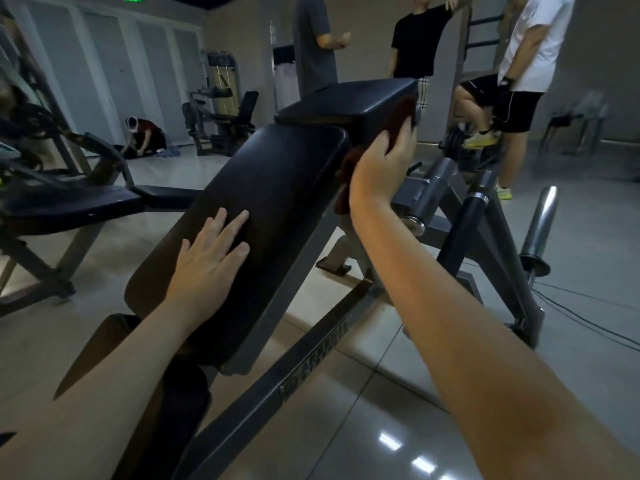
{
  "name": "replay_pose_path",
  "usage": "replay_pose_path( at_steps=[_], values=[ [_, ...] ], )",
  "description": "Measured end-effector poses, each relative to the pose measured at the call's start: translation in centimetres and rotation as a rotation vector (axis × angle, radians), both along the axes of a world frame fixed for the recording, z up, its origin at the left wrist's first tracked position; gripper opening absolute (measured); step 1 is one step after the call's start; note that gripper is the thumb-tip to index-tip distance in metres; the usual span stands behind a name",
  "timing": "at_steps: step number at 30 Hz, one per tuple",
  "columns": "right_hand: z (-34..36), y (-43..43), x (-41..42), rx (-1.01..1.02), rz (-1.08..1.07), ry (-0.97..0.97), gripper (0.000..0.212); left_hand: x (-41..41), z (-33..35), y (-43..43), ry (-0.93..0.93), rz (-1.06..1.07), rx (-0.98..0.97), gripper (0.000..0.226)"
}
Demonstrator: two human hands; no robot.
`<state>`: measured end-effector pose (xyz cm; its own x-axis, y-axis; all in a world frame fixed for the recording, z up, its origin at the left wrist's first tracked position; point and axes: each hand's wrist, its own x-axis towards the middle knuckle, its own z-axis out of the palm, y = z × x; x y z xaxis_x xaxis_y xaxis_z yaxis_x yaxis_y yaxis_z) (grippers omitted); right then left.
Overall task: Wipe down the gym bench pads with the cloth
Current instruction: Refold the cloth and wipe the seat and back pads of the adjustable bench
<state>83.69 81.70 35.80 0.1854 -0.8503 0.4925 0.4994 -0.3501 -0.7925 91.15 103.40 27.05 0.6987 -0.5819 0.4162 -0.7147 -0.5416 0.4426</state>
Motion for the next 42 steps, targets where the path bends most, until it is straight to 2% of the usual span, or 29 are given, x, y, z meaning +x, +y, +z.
replay_pose_path(
  at_steps=[4,6,9,13,16,22,26,29,34,36,39,42],
  values=[
    [-4.5,2.9,0.4,-0.080,0.204,0.158,0.037,-0.3,0.0,0.0,-0.002,-0.019,-0.007,0.062],
    [-5.6,3.5,0.9,-0.100,0.190,0.122,0.028,-0.2,0.1,0.1,0.003,-0.017,-0.015,0.054],
    [-4.6,2.7,2.1,-0.095,0.137,0.076,0.025,-0.3,0.1,0.1,-0.006,-0.030,-0.029,0.047],
    [-1.7,0.6,3.0,-0.035,0.035,0.093,0.031,-0.3,0.1,0.2,0.001,-0.038,-0.035,0.058],
    [-1.9,1.4,2.6,-0.073,0.025,0.165,0.042,-0.4,0.1,0.2,-0.010,-0.039,-0.023,0.052],
    [-11.8,12.3,-0.8,-0.234,0.183,0.127,0.060,-0.5,0.0,0.2,-0.010,-0.035,-0.006,0.056],
    [-16.9,16.4,-2.1,-0.360,0.262,0.167,0.064,-0.6,0.2,0.3,-0.003,-0.024,-0.024,0.047],
    [-14.4,13.7,-1.3,-0.336,0.244,0.151,0.064,-0.6,0.2,0.3,0.001,-0.029,-0.016,0.047],
    [-4.1,3.5,2.0,-0.069,0.069,0.158,0.057,-0.3,0.2,0.3,-0.002,-0.024,-0.002,0.047],
    [-2.0,1.0,2.5,-0.057,0.049,0.171,0.054,-0.4,0.2,0.2,-0.015,-0.020,-0.003,0.048],
    [-3.2,2.9,1.9,-0.077,0.060,0.143,0.055,-0.8,0.1,0.3,-0.004,-0.017,-0.021,0.047],
    [-9.7,9.5,-0.4,-0.198,0.171,0.134,0.063,-1.2,0.2,0.3,0.014,-0.011,-0.035,0.047]
  ],
)
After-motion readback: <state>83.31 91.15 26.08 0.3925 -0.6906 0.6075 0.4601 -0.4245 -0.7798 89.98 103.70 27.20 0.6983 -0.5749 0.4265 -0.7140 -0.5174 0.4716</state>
